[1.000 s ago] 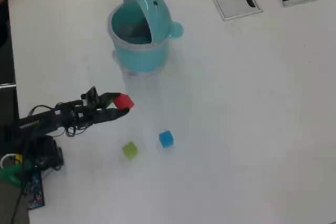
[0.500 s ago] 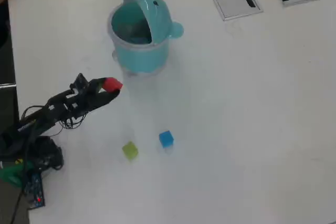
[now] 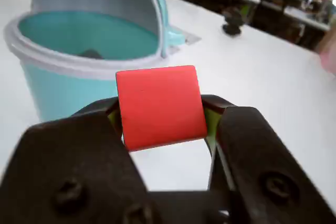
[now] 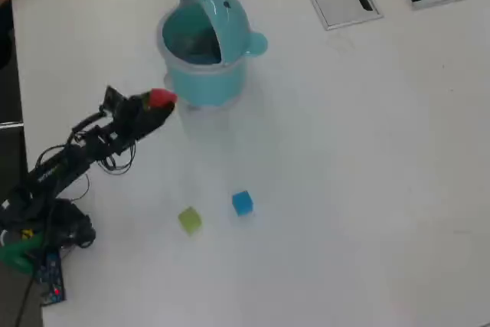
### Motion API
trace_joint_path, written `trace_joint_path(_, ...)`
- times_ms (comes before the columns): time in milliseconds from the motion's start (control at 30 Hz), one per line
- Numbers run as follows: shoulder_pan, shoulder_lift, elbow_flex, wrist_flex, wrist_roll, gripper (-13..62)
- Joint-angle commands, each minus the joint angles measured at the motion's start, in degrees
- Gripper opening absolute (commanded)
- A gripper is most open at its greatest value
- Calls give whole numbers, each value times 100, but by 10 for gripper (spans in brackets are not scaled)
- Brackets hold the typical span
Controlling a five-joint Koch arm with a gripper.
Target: Grasp RGB lego blocks and put them in the bin one by one.
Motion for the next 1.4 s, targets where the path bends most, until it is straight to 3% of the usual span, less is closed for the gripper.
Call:
trace_joint_path(0, -132, -35, -703, -589, -308, 89)
trace_joint_path(233, -272, -1081, -1617, -914, -360, 89)
trace_joint_path(500, -308, -2777, -3973, -826, -571, 89)
trace_joint_path(1367, -1239, -4808, -6100, -369, -457, 89)
